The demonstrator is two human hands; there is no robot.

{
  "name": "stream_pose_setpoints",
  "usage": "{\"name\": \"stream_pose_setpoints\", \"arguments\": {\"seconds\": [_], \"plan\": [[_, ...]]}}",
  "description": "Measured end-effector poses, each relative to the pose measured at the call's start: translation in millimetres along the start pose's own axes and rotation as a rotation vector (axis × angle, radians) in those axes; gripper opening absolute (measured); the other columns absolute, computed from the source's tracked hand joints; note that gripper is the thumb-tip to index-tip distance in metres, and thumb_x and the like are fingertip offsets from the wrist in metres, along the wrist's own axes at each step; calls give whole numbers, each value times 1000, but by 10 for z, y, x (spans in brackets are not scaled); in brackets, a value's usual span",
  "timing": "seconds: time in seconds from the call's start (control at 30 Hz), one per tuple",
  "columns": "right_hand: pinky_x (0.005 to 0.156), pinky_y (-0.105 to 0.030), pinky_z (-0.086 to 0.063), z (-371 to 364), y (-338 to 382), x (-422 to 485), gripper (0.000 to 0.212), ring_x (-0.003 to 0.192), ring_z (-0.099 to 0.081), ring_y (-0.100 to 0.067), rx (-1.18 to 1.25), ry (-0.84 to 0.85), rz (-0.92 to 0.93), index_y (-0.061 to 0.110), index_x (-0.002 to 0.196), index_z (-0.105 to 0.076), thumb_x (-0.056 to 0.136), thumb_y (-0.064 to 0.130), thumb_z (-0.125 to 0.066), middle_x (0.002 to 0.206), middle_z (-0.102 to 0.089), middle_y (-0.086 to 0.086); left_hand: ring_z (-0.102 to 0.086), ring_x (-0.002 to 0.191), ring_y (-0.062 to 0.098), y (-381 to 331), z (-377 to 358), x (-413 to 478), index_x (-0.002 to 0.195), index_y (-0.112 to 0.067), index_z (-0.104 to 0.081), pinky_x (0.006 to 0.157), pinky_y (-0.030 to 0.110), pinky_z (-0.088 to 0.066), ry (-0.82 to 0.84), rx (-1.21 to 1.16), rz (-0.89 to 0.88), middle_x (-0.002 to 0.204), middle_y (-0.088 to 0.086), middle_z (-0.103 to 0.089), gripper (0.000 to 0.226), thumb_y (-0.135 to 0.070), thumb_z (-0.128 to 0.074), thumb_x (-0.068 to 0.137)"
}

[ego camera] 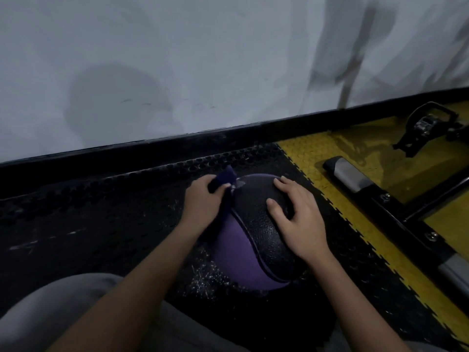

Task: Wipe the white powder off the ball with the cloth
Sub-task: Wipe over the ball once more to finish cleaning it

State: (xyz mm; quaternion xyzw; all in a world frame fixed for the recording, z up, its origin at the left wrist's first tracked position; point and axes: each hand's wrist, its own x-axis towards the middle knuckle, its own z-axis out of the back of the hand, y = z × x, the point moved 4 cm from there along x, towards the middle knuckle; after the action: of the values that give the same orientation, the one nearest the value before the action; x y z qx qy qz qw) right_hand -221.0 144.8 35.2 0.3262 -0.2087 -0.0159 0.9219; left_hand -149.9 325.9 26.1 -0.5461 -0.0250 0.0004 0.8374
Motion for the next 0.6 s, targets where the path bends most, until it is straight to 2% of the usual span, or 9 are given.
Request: {"name": "stream_pose_setpoints", "arguments": {"seconds": [0.07,0.13,0.2,0.3,0.37,0.47,0.53,0.6], "plan": [[108,-44,-31,-45,55,21,60,130,-37,-12,-6,12,13,25,128,-55,82,60,-38,138,-48,7,-64,89,24,199,72,108,99,-11,-69,77,34,-48,28,-102,205,96,8,-70,15,-17,-63,87],[108,-47,-31,-63,74,29,61,132,-38,-14,-23,17,18,25,128,-55,82,60,-38,138,-49,6,-64,86,21,220,83,92,101,-10,-69,73,31,-46,56,-124,229,94,7,-70,16,-17,-63,87],[109,-44,-31,-56,58,22,61,132,-37,-14,-39,10,14,26,128,-55,81,60,-37,139,-48,8,-61,84,13,66,65,-9,101,-14,-69,71,23,-43,50,-80,84,91,-1,-68,16,-17,-65,86],[107,-31,-30,5,-19,-15,59,129,-37,-8,-10,5,9,27,128,-54,81,59,-37,138,-47,12,-56,83,6,-251,-28,-210,100,-17,-69,74,16,-38,84,61,-172,88,-9,-62,16,-19,-67,84],[103,-20,-27,54,-79,-28,57,127,-39,-7,35,6,2,28,126,-55,81,59,-40,136,-48,12,-56,82,8,-306,-70,-138,98,-15,-71,70,16,-35,89,118,-214,85,-8,-61,16,-20,-67,84],[98,-4,-20,78,-104,-39,51,127,-38,-4,80,14,-13,35,124,-52,81,59,-43,136,-49,13,-60,79,18,-102,-50,134,93,-9,-71,66,26,-38,93,106,-57,83,4,-68,14,-19,-65,85],[98,-2,-19,58,-68,-54,46,127,-38,-4,76,6,-1,39,122,-50,81,58,-44,135,-49,14,-60,75,21,111,-38,236,91,-6,-72,65,29,-40,109,28,104,82,10,-69,15,-18,-64,86],[100,-7,-21,31,-21,-75,45,128,-39,-7,64,0,16,39,122,-52,81,57,-45,135,-49,14,-57,68,18,221,-27,249,84,-7,-72,59,27,-38,107,-10,164,73,7,-67,14,-18,-64,86]]}}
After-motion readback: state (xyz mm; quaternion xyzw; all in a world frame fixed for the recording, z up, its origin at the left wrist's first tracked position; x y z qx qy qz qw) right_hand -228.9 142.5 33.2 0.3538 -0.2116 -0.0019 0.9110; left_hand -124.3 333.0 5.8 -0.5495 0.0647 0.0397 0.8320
